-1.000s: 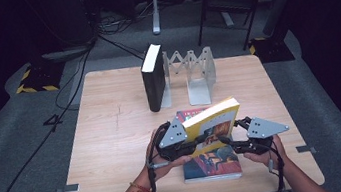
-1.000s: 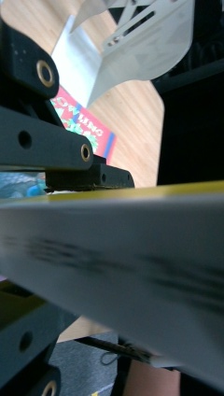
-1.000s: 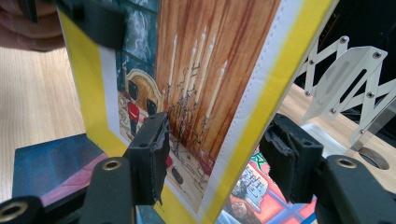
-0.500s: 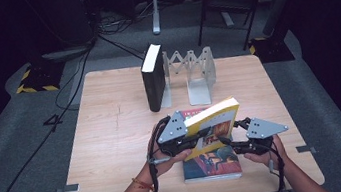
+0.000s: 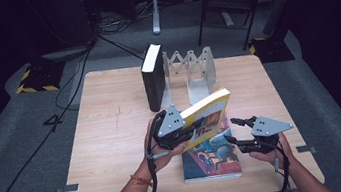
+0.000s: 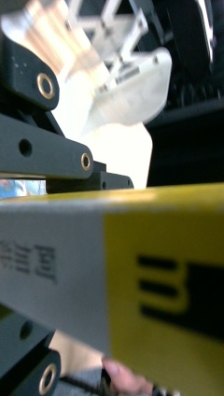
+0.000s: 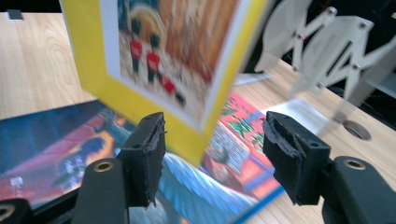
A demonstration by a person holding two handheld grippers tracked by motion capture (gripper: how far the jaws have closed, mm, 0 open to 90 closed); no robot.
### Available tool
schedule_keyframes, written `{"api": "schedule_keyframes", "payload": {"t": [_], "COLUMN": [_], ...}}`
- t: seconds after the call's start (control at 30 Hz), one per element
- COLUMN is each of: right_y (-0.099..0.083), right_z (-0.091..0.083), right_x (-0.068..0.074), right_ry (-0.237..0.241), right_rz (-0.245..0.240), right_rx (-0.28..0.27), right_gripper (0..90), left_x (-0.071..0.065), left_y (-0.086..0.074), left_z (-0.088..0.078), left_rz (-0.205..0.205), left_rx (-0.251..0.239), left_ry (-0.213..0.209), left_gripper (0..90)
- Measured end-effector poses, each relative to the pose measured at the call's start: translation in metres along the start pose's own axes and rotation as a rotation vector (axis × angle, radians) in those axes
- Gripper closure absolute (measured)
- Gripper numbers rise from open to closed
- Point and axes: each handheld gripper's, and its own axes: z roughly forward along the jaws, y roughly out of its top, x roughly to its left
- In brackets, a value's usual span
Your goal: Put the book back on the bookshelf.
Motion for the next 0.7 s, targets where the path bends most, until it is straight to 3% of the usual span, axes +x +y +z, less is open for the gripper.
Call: {"api": "schedule_keyframes", "payload": {"t": [0.07,0.2,0.33,0.4,0.6,0.7], "right_y": [-0.003,-0.007,-0.009,-0.01,-0.011,-0.012], "right_z": [-0.003,-0.007,-0.007,-0.006,-0.004,-0.002], "right_x": [-0.004,-0.012,-0.015,-0.015,-0.012,-0.012], "right_ry": [-0.011,-0.035,-0.038,-0.033,-0.017,0.0], "right_rz": [0.012,0.029,0.042,0.039,0.025,0.016], "right_rx": [0.001,0.009,0.016,0.021,0.041,0.05], "right_gripper": [39.8,39.8,39.9,39.7,39.1,38.7], "left_x": [0.005,0.023,0.039,0.049,0.068,0.077], "left_y": [0.001,0.004,0.004,0.0,-0.017,-0.024], "left_z": [-0.003,-0.014,-0.025,-0.029,-0.03,-0.028], "left_rz": [-0.007,-0.033,-0.052,-0.096,-0.18,-0.196], "left_rx": [-0.003,-0.016,-0.023,-0.033,-0.02,-0.006], "left_ry": [0.029,0.128,0.268,0.324,0.439,0.477], "left_gripper": [74.3,74.3,74.4,74.4,74.4,74.4]}}
